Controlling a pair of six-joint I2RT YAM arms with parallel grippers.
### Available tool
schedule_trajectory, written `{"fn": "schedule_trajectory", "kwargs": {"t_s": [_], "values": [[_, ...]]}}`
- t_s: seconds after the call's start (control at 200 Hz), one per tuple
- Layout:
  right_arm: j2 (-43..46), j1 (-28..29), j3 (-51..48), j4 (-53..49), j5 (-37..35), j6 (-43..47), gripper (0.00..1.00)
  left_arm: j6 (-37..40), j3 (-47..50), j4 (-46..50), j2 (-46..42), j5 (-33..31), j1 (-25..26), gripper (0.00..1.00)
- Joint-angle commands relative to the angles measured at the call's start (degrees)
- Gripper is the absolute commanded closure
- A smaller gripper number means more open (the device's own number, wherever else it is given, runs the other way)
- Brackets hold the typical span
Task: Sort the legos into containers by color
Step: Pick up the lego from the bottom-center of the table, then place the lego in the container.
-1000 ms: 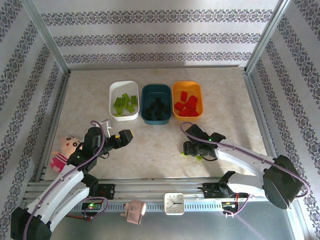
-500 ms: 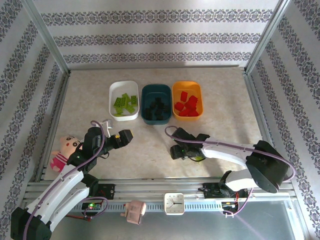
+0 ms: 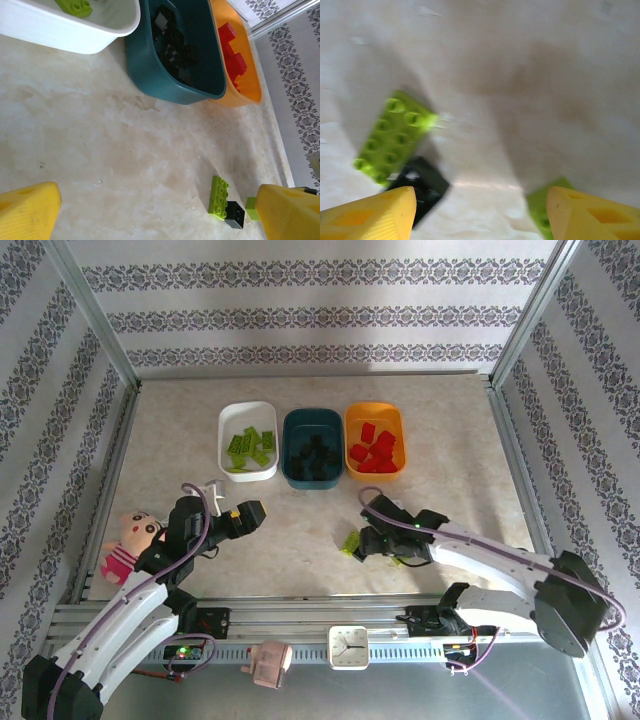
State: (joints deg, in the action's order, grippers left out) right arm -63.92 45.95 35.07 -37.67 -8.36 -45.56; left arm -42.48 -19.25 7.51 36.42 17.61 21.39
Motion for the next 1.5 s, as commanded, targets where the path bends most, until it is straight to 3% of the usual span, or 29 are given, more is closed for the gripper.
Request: {"fn": "schedule_trajectory", "kwargs": {"t_s": [0.0, 0.25, 0.465, 0.595, 0.7, 0.83, 1.019, 1.349, 1.429, 1.499], "values": [[2.9, -3.1, -3.3, -5.0, -1.2, -4.5, 0.31, -0.2, 1.1, -3.7, 0.2, 0.5, 0.3, 0.0], [-2.4, -5.9, -3.8, -3.1, 2.5, -4.1, 0.35, 0.6, 0.8, -2.8, 0.1, 0.2, 0.2, 0.0], [-8.6, -6.3, -3.3, -0.2, 5.4, -2.7, 0.49, 0.4, 0.6, -2.6, -0.3, 0.4, 0.2, 0.0], [-6.7, -6.3, -1.3, 0.5, 6.0, -0.8, 0.62, 1.1, -0.4, -1.2, -0.8, 0.5, 0.3, 0.0], [-4.2, -5.3, 3.4, 2.4, 7.6, 2.6, 0.68, 1.9, -1.8, 0.7, -1.2, 0.5, 0.3, 0.0], [-8.9, -1.2, 14.3, 8.9, 9.3, 9.0, 0.7, 3.1, -3.4, 3.5, -1.4, 0.2, 0.3, 0.0], [-28.7, 1.1, 34.5, 20.7, 16.3, 16.9, 0.71, 3.6, -4.1, 7.1, -3.3, -0.4, 0.2, 0.0], [-64.2, -0.1, 76.7, 15.5, 18.7, 22.1, 0.67, 4.5, -6.2, 16.5, -8.1, -3.1, 0.0, 0.0], [-69.4, -0.7, 83.2, 13.9, 18.6, 20.9, 0.62, 4.7, -6.6, 17.8, -8.7, -3.3, 0.1, 0.0], [-72.6, -1.2, 87.1, 13.4, 19.4, 20.3, 0.47, 4.7, -6.9, 18.5, -8.9, -3.4, -0.1, 0.0]]}}
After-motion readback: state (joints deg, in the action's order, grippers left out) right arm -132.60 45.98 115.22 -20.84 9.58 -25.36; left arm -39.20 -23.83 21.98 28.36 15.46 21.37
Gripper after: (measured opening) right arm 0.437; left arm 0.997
